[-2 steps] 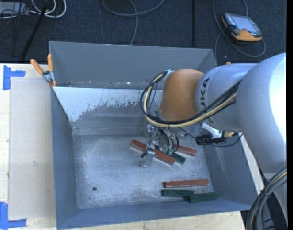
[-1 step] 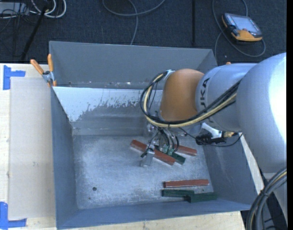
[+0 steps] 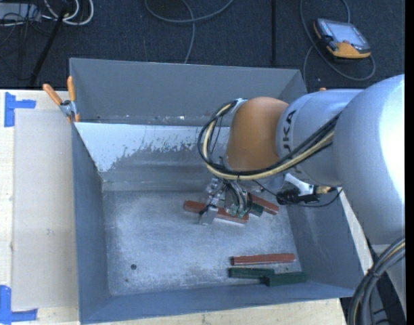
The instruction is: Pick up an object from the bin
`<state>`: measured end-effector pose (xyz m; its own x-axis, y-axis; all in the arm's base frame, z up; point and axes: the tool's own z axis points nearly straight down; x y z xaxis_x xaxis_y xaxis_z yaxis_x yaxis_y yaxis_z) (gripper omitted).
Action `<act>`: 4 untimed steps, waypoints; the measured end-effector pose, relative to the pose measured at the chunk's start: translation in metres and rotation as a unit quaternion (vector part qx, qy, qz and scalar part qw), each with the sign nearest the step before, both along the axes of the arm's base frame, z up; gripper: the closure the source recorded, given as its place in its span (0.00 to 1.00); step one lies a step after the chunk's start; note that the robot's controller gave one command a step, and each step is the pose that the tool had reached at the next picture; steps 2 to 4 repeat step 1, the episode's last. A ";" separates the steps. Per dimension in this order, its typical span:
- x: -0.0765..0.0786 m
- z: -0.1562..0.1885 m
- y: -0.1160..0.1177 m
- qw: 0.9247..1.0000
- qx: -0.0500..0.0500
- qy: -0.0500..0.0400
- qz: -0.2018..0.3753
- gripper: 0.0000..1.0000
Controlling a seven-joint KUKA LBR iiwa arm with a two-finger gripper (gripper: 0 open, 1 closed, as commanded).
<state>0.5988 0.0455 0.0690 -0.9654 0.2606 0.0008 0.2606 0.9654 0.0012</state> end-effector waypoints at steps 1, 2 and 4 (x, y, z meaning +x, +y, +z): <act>0.002 0.104 0.000 1.000 0.000 -0.004 0.000 1.00; 0.002 0.104 0.000 1.000 0.000 -0.004 0.000 1.00; 0.002 0.104 0.000 1.000 0.000 -0.004 0.000 1.00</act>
Offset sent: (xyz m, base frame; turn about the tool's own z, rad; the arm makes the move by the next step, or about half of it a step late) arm 0.0000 -0.0001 0.0994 0.0000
